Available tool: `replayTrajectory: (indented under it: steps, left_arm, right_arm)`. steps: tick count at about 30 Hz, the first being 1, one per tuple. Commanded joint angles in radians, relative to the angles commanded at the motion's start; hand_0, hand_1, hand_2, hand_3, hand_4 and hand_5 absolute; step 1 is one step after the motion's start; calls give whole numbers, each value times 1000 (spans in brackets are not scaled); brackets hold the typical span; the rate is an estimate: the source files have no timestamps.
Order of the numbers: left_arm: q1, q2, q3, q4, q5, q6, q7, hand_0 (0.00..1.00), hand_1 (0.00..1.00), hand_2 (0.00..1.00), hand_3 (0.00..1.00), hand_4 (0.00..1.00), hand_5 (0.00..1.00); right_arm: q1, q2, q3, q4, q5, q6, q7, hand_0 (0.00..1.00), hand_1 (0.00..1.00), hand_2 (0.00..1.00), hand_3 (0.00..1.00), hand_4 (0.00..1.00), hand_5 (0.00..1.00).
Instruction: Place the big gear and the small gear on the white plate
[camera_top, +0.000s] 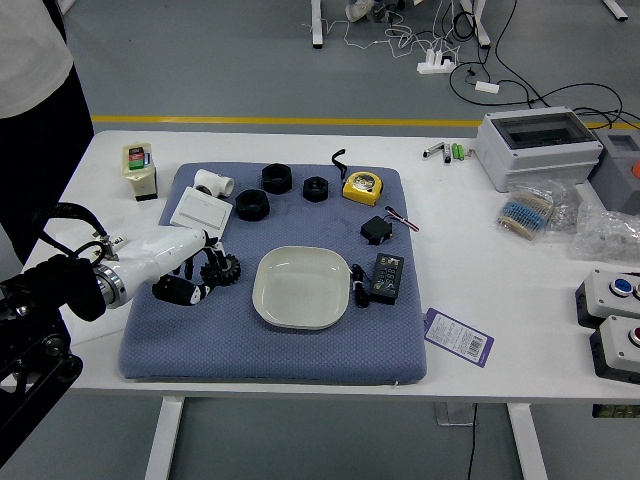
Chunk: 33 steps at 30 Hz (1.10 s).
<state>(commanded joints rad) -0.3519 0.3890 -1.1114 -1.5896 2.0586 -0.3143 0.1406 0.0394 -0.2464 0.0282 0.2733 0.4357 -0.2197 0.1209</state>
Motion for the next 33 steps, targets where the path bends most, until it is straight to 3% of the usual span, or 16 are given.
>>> replayTrajectory:
  steps: [3,8,9,14,15,20,21,26,27,32,33]
  left_arm:
    - [-22,-26,13,-15,-22,31,-19,287,350,396,464,164,2]
    - [-67,-73,73,11,-27,88,-54,287,350,396,464,164,2]
    - [-81,-78,96,22,-24,91,-54,302,386,439,528,509,2]
    - [-133,-92,195,83,-9,102,-59,302,386,439,528,509,2]
    - [-146,-94,216,105,-21,117,-71,317,420,509,621,898,132]
    - [-197,-99,295,206,-50,177,-111,317,420,509,621,898,132]
    - [-205,-101,303,221,-51,191,-117,343,478,565,727,998,267]
    - [-224,-110,322,258,-59,205,-113,343,478,565,727,998,267]
    - [-226,-111,323,261,-60,204,-112,391,538,632,770,998,431]
    - [-218,-116,314,262,-63,215,-108,391,538,632,770,998,431]
    - [-216,-116,311,260,-62,217,-108,415,570,684,792,998,479]
  right_arm:
    - [1,0,-1,0,-1,0,0,620,639,737,543,736,698]
    - [4,-1,-2,1,-2,0,0,620,639,737,543,736,698]
    - [5,-1,-3,1,-2,0,0,620,639,737,543,736,698]
    - [8,-3,-8,1,-1,-1,0,620,639,737,543,736,698]
    - [8,-3,-8,1,-1,-1,0,620,639,737,543,736,698]
    - [11,-5,-12,1,-2,-1,0,620,639,737,543,736,698]
    - [11,-5,-12,1,-1,-1,0,620,639,738,543,736,697]
    - [10,-4,-17,1,3,-2,0,620,639,738,543,736,697]
    - [11,-4,-18,1,1,-2,0,620,639,737,544,737,694]
    - [8,-4,-17,1,1,-2,-1,620,639,737,544,737,694]
    - [7,-4,-17,1,1,-2,-1,620,639,737,543,737,694]
